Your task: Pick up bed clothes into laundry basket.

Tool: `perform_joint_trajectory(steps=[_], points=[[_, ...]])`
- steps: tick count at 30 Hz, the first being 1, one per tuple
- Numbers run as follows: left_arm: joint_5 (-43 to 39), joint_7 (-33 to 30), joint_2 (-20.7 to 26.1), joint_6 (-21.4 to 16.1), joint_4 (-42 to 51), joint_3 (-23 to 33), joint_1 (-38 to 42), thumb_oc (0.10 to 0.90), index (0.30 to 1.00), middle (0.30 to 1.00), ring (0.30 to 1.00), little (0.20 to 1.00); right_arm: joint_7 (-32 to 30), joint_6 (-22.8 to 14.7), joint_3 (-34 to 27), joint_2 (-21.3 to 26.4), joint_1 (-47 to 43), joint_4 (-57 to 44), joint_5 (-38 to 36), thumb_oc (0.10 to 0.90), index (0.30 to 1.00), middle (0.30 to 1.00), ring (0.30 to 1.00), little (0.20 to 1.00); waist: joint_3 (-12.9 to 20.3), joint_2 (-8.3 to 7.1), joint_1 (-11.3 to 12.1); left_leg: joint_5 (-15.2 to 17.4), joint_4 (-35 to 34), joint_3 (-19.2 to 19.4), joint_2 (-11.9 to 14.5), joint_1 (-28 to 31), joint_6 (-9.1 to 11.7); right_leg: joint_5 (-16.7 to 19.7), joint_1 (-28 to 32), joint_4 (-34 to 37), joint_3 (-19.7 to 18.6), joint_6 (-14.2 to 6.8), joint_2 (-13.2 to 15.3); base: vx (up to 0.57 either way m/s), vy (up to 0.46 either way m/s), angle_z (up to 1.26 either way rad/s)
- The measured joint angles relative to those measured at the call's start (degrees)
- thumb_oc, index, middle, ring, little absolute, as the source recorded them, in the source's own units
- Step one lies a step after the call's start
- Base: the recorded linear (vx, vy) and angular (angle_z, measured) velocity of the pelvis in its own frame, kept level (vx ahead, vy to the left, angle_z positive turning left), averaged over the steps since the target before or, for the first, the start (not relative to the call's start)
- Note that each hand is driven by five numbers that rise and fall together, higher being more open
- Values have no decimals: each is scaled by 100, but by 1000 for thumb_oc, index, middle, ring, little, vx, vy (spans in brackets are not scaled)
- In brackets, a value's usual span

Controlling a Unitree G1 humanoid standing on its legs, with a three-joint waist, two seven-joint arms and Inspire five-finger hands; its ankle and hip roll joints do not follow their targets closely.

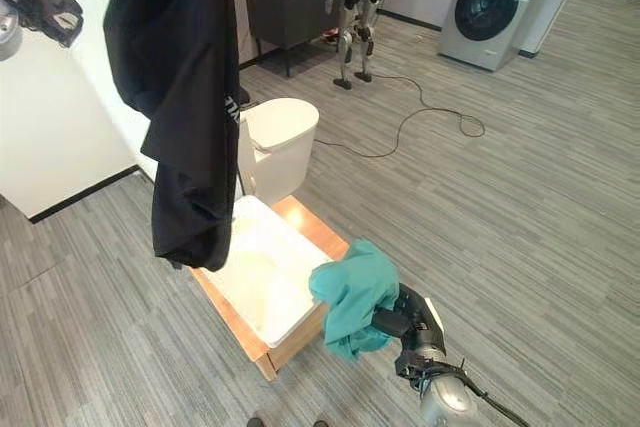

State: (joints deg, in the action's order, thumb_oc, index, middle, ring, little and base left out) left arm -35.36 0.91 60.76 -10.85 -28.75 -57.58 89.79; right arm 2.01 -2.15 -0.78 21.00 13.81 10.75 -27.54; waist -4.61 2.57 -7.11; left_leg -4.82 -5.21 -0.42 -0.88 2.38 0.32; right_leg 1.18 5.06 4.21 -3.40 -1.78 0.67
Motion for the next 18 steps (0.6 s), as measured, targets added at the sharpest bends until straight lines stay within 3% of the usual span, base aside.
perform_joint_trajectory(steps=[11,18], points=[[383,-8,-671,71,-9,15,-426,400,300,300,300,300,-126,0,-38,57,-14,-2,201,400,300,300,300,300,-1,-1,-163,9,0,25,2,-7,-13,2,-19,1,-23,-2,-1,-1,1,0],[521,-31,-763,225,-25,281,-769,400,300,300,300,300,-132,0,-153,59,-13,-3,253,400,300,300,300,300,-21,-33,-161,16,-1,92,7,4,-24,4,-27,1,-76,-6,-3,1,2,-2]])
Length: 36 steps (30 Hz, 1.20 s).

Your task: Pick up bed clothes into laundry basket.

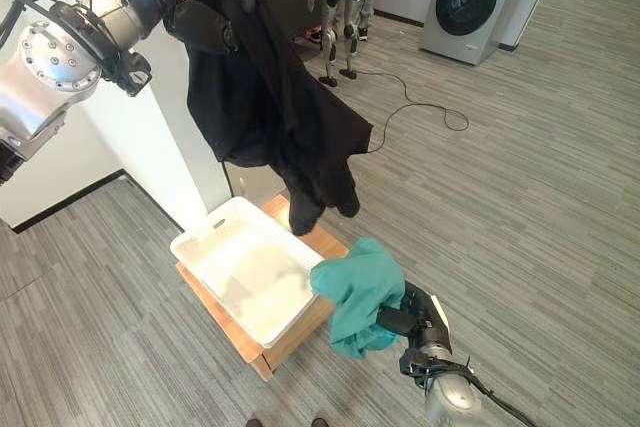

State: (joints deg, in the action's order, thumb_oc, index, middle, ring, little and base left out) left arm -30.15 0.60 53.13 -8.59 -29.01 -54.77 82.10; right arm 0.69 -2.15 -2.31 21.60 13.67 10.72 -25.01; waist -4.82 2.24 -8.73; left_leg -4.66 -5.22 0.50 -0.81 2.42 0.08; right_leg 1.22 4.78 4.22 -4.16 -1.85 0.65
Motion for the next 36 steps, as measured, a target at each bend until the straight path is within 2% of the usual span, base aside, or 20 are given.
perform_joint_trajectory(steps=[5,27,31,36], points=[[4,-5,0,26,39,100,-136,400,300,300,300,300,-64,0,-34,0,-1,0,7,400,300,300,300,300,-63,-100,14,9,0,40,-5,18,-13,14,0,3,-62,-18,9,7,1,-7],[99,-18,25,25,292,100,-319,400,300,300,300,300,-92,8,-21,0,-8,1,195,400,300,300,300,300,-112,-179,25,9,-1,-4,-10,18,-13,25,48,55,-12,-6,15,3,0,1],[91,-42,152,25,240,79,-219,400,300,300,300,300,-87,11,55,0,-23,4,192,400,300,300,300,300,-111,-176,30,9,-1,-24,-11,17,-13,34,72,89,12,4,17,7,2,2],[38,-49,317,18,71,-71,297,400,300,300,300,300,-70,21,181,-1,-33,5,187,400,300,300,300,300,-113,-170,36,8,0,-71,-19,10,-13,34,81,89,73,4,22,6,5,5]])
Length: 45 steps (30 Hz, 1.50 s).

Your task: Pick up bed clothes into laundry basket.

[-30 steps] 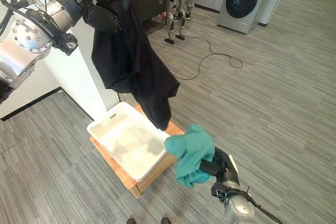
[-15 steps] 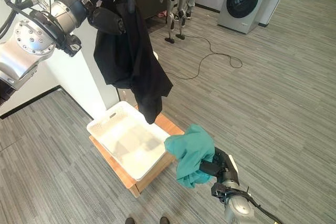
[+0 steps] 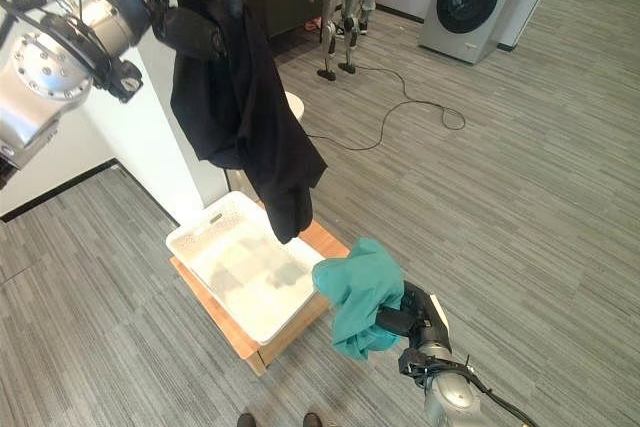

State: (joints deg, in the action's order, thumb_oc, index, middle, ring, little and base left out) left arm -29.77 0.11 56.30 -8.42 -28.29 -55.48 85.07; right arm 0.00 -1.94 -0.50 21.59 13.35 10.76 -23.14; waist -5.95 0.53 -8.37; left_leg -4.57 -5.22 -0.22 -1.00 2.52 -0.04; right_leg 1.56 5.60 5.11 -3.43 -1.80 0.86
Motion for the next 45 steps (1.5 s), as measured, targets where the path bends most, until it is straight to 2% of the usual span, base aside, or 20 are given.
perform_joint_trajectory(steps=[5,13,26,30,34,40,45], points=[[-179,-100,202,-40,10,-17,337,400,300,300,300,300,34,6,10,0,-5,6,-1,400,300,300,300,300,-1,27,48,0,0,-7,-1,7,0,0,10,1,5,0,1,0,0,0],[-222,-120,216,-65,28,-18,344,400,300,300,300,300,32,7,4,14,-6,14,-2,400,300,300,300,300,11,140,129,0,0,-15,-8,28,0,1,36,1,16,1,4,0,0,0],[-214,-120,281,-73,301,-30,354,400,300,300,300,300,22,19,2,48,-17,25,1,400,300,300,300,300,11,139,168,-5,1,-49,-11,33,2,0,65,1,81,2,5,-12,0,2],[-212,-120,388,-75,331,-256,508,400,300,300,300,300,14,33,0,55,-23,66,2,400,300,300,300,300,11,139,182,-3,-1,-93,-16,29,2,-1,73,2,123,2,7,-22,7,5],[-205,-120,466,-79,510,-259,511,400,300,300,300,300,14,60,1,97,-26,189,3,400,300,300,300,300,10,136,310,-9,1,-129,-25,18,5,-1,73,1,156,2,14,-6,3,2],[-168,-120,820,-146,720,-265,511,400,300,300,300,300,7,78,-2,111,-39,190,6,400,300,300,300,300,-9,104,428,-9,1,-172,-36,15,4,-1,81,1,186,2,20,-5,6,2],[-168,-120,960,-151,829,-266,510,400,300,300,300,300,1,79,-1,113,-56,190,7,400,300,300,300,300,-36,60,471,-11,1,-198,-41,13,6,-2,89,1,214,2,23,-12,7,3]])
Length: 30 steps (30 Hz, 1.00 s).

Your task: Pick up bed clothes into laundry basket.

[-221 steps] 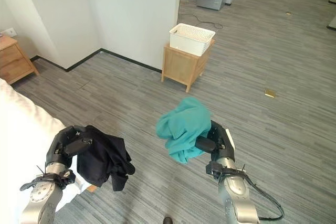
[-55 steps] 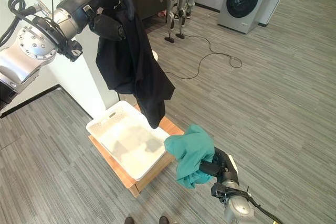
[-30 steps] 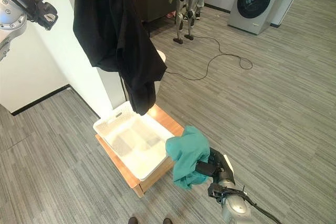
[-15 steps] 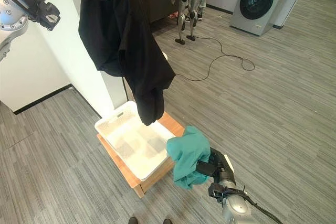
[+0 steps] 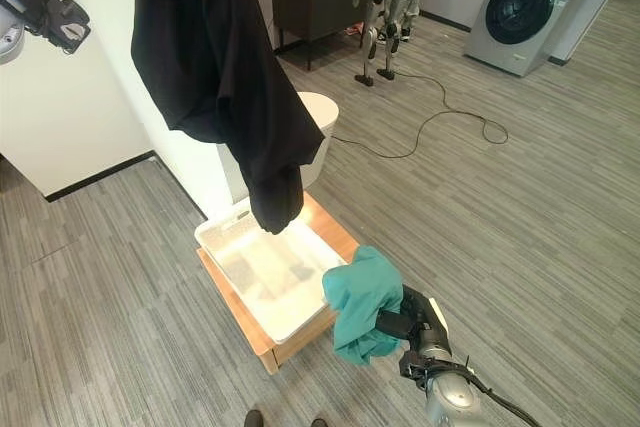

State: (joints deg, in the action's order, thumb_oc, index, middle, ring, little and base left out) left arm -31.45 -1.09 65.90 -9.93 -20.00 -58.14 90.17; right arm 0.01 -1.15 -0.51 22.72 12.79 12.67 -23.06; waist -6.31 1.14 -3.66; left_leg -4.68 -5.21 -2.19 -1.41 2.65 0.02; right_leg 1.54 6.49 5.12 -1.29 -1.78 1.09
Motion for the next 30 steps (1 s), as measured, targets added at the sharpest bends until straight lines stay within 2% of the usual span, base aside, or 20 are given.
perform_joint_trajectory(steps=[4,9,18,21,26,30], points=[[24,2,102,4,465,-7,-11,400,300,300,300,300,-9,3,0,1,-27,0,18,400,300,300,300,300,-29,-69,19,-5,0,-14,-27,0,-7,0,8,0,16,0,24,0,0,0],[66,23,101,-4,970,-4,-135,400,300,300,300,300,-15,5,1,1,-32,0,35,400,300,300,300,300,-32,-75,20,-5,0,-18,-43,3,-8,0,14,0,26,-1,38,0,0,0],[72,58,-29,1,1207,46,-980,400,300,300,300,300,-26,9,9,10,-29,0,55,400,300,300,300,300,-50,-100,-2,-11,0,-17,-42,-5,-15,-1,1,0,24,-1,35,0,0,0],[109,60,-147,8,1215,248,-1402,400,300,300,300,300,-27,11,9,12,-25,0,88,400,300,300,300,300,-93,-162,1,-12,1,-13,-42,-25,-15,-1,-20,1,17,-1,34,0,0,0],[233,60,-201,83,1202,274,-1587,400,300,300,300,300,-31,17,7,16,-29,0,182,400,300,300,300,300,-208,-325,8,-37,3,-17,-39,-125,-22,2,-111,0,20,-2,31,-9,-2,0],[233,59,-200,133,1209,503,-1787,400,300,300,300,300,-31,18,5,17,-40,-1,186,400,300,300,300,300,-351,-449,49,-39,4,-18,-29,-130,-21,1,-117,0,21,-2,22,-34,-12,0]])
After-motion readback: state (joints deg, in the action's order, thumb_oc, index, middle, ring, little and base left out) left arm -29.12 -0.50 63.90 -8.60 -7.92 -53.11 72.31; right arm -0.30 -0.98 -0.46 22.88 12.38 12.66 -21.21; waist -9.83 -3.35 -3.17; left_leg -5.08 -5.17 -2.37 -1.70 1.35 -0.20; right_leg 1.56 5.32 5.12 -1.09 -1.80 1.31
